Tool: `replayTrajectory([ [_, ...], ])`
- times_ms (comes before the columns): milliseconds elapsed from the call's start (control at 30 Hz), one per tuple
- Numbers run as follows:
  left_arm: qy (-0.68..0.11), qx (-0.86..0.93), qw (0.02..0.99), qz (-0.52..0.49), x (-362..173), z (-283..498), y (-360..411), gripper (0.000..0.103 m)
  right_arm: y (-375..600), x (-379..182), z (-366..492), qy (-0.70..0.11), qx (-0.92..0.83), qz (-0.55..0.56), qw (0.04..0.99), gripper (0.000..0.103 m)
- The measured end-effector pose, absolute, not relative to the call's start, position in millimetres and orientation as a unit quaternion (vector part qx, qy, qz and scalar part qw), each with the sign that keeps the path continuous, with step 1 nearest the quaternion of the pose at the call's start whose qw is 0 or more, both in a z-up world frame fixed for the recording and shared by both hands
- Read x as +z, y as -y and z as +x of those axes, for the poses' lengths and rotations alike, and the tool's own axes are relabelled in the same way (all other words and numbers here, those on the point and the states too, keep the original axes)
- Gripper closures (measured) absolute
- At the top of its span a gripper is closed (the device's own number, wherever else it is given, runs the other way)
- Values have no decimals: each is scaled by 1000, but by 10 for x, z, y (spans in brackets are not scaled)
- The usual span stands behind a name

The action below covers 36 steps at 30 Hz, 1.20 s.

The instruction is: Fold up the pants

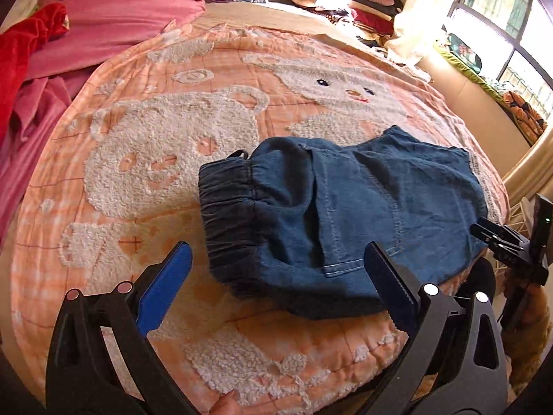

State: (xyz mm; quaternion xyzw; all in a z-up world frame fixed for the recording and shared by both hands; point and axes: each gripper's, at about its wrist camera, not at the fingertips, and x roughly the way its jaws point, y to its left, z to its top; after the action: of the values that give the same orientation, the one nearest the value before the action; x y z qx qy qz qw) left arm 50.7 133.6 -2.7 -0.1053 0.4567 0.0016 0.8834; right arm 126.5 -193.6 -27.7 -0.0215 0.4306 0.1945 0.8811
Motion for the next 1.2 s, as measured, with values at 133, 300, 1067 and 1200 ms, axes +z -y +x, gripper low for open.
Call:
replayTrajectory([
  [133,-486,-12,859,-159,-285,655,-1407,9,1878,-199,1237,-420,209,-21,883,43],
  [300,-477,9,871,-115,-283,673,-1252,41,1791,-208,1275,-429,210,-32,878,43],
  [1067,-418,35,907,-28,574,323,-1584,9,2000,-76,1203,-409,221,21,885,43],
  [1200,-387,-33,921,-40,770,673,-1280,9,2323,113,1225,-388,190,40,901,43],
])
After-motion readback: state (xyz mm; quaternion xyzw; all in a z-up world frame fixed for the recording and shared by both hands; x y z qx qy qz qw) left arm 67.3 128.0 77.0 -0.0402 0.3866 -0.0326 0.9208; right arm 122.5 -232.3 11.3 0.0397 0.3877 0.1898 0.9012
